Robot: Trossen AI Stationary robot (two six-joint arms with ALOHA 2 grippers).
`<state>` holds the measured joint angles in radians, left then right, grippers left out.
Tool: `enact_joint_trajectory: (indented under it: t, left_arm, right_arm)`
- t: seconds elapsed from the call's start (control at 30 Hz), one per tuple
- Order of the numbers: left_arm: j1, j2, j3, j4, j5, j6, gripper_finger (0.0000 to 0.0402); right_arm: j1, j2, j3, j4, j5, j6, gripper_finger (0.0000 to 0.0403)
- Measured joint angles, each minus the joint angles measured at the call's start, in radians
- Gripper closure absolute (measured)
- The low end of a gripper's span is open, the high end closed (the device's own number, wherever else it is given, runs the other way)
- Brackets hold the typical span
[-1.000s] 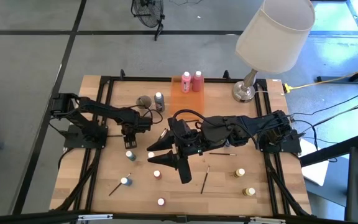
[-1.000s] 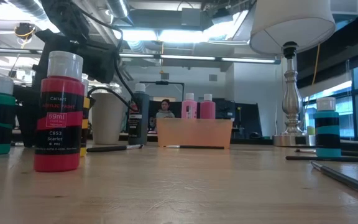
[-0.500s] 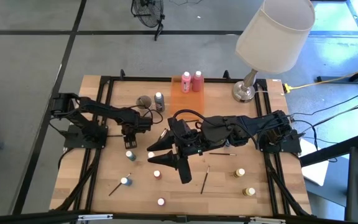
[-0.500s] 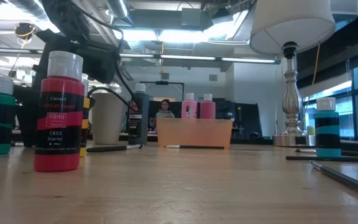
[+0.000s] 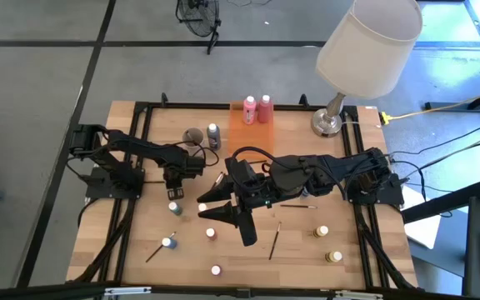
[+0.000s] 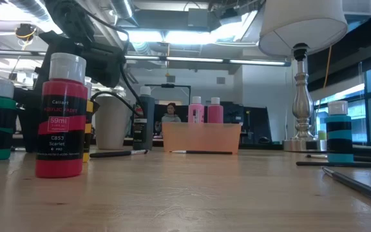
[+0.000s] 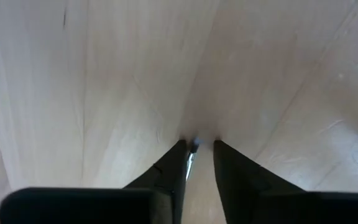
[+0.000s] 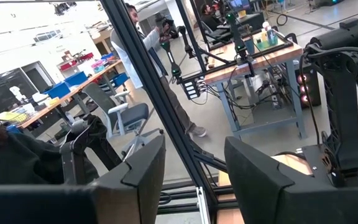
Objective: Pick & Place Paint Supplies
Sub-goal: Put the black paint brush into the white cup
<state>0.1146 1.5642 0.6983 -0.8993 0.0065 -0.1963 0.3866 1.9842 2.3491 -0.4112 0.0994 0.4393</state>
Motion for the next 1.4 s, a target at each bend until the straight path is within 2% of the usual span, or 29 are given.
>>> enact_joint_trajectory:
  t: [0.23, 0.63, 1.13, 1.4]
  left_arm:
    - [0.000, 0.000, 0.000, 0.002, -0.005, 0.000, 0.0395]
    - [-0.002, -0.007, 0.003, -0.003, 0.004, 0.012, 0.0399]
    - [-0.017, -0.127, 0.023, -0.066, 0.075, 0.011, 0.0400]
    - [-0.017, -0.183, 0.121, -0.128, 0.077, 0.007, 0.0400]
  right_arm:
    - [0.000, 0.000, 0.000, -0.003, 0.000, 0.002, 0.0231]
    - [0.000, 0.000, 0.000, -0.009, 0.000, 0.002, 0.0231]
    - [0.000, 0.000, 0.000, -0.020, -0.011, -0.005, 0.0231]
    - [0.000, 0.000, 0.000, -0.025, -0.046, -0.009, 0.0231]
